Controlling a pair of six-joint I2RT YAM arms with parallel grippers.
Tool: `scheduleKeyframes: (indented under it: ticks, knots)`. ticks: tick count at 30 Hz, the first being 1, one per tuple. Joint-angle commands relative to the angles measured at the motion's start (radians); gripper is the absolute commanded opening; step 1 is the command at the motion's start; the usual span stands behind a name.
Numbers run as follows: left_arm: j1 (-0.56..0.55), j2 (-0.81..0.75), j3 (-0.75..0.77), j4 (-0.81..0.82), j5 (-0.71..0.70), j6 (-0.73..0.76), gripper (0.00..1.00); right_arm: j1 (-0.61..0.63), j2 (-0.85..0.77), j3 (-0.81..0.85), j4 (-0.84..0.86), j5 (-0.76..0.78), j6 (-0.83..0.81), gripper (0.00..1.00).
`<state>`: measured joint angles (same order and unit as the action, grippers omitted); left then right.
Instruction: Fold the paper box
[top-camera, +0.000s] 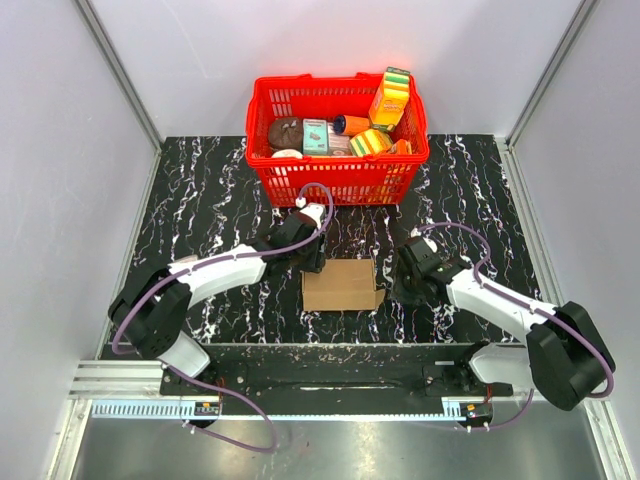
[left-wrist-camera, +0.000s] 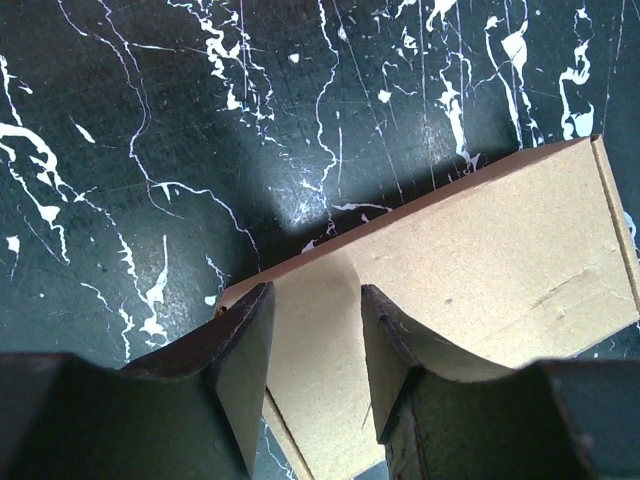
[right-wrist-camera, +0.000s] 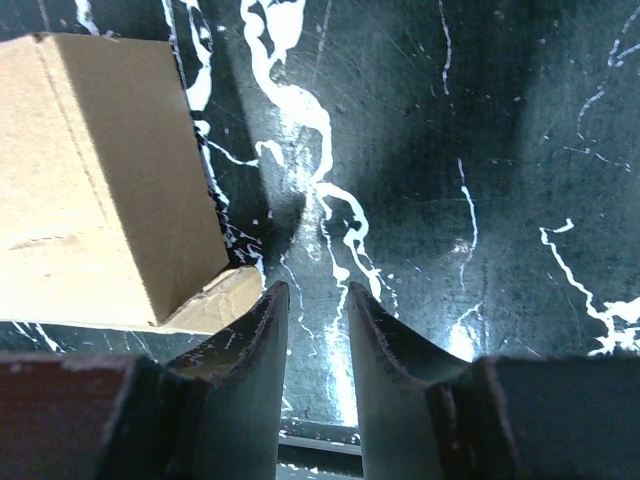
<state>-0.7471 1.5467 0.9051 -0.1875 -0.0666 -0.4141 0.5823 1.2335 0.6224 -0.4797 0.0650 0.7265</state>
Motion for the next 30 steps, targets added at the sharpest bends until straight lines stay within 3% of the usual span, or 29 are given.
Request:
scheduleKeyframes:
  ticks: [1, 16, 30]
  knots:
    - [0.000, 0.012, -0.046, 0.029, 0.050, -0.006, 0.44, -0.004, -0.005, -0.009, 0.087, -0.049, -0.006, 0.36]
    - [-0.001, -0.004, -0.109, 0.062, 0.060, -0.038, 0.43, -0.004, 0.000, -0.041, 0.168, -0.166, 0.021, 0.36]
    - [0.000, -0.042, -0.078, 0.016, 0.013, -0.023, 0.43, -0.004, -0.106, -0.007, 0.033, -0.016, -0.007, 0.38]
